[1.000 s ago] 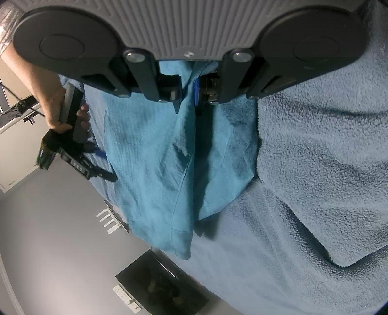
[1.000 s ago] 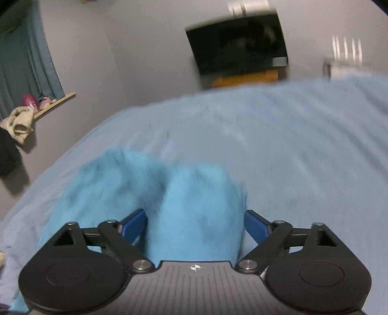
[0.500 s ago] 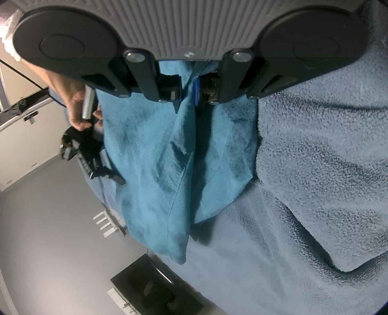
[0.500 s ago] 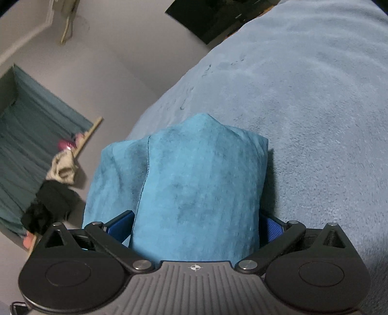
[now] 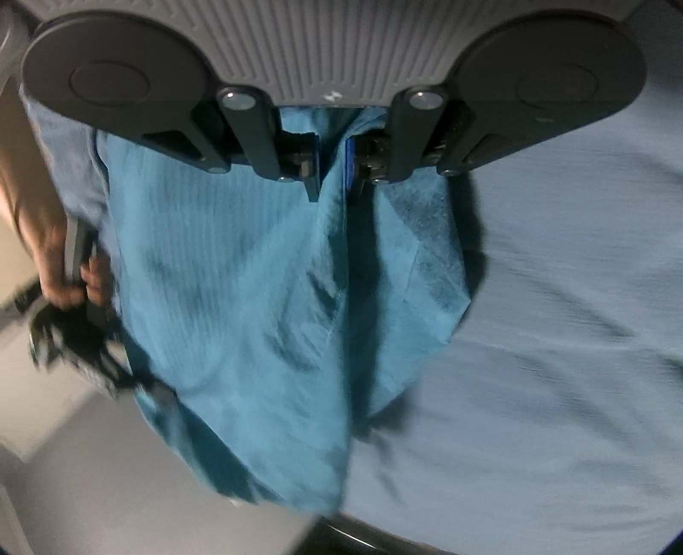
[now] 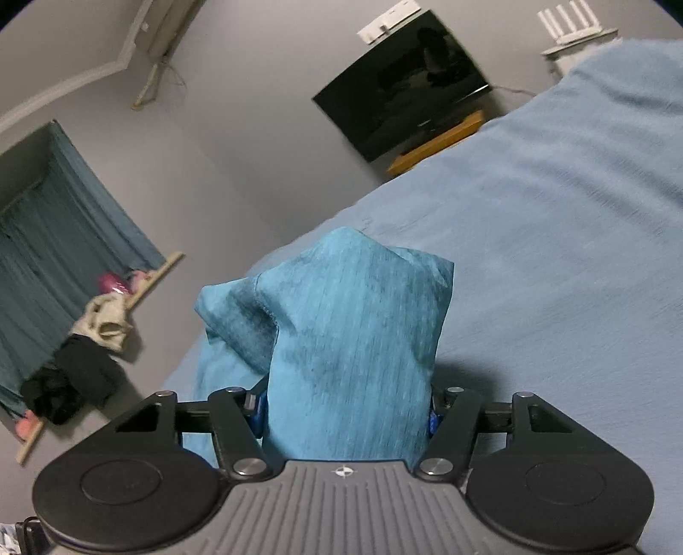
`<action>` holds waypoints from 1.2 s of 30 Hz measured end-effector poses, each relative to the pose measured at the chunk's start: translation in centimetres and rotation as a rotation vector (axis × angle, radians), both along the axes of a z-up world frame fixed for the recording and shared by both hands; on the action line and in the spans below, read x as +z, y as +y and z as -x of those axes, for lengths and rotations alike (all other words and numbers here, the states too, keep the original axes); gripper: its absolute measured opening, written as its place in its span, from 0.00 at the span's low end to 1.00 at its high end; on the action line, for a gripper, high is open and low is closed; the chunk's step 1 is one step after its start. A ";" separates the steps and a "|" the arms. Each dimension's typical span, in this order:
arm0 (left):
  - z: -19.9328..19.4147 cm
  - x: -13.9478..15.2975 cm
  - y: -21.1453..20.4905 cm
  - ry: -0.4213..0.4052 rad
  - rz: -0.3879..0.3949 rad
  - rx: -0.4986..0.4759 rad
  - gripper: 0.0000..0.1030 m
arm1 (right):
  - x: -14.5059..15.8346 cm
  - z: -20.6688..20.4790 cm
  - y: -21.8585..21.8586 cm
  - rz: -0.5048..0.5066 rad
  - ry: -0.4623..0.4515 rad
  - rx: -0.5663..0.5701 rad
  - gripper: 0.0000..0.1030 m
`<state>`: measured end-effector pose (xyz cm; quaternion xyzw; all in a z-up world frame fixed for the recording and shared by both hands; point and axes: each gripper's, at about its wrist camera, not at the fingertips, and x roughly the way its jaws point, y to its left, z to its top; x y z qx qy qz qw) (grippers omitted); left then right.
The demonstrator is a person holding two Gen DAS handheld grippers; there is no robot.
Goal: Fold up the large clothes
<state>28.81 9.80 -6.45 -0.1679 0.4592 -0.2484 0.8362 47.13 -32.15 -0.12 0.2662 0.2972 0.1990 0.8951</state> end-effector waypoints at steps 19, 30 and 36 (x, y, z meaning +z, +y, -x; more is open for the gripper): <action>-1.1 -0.3 -4.5 -0.080 0.049 -0.139 0.04 | 1.5 -3.8 -0.2 0.463 -0.099 -0.435 0.92; -0.2 -0.5 -4.5 -0.127 -0.060 -0.161 0.05 | 1.6 -7.6 6.5 0.642 -0.129 -0.326 0.29; -0.3 -0.6 -4.9 -0.130 -0.073 -0.166 0.05 | 0.5 -10.5 13.9 0.691 -0.106 -0.167 0.23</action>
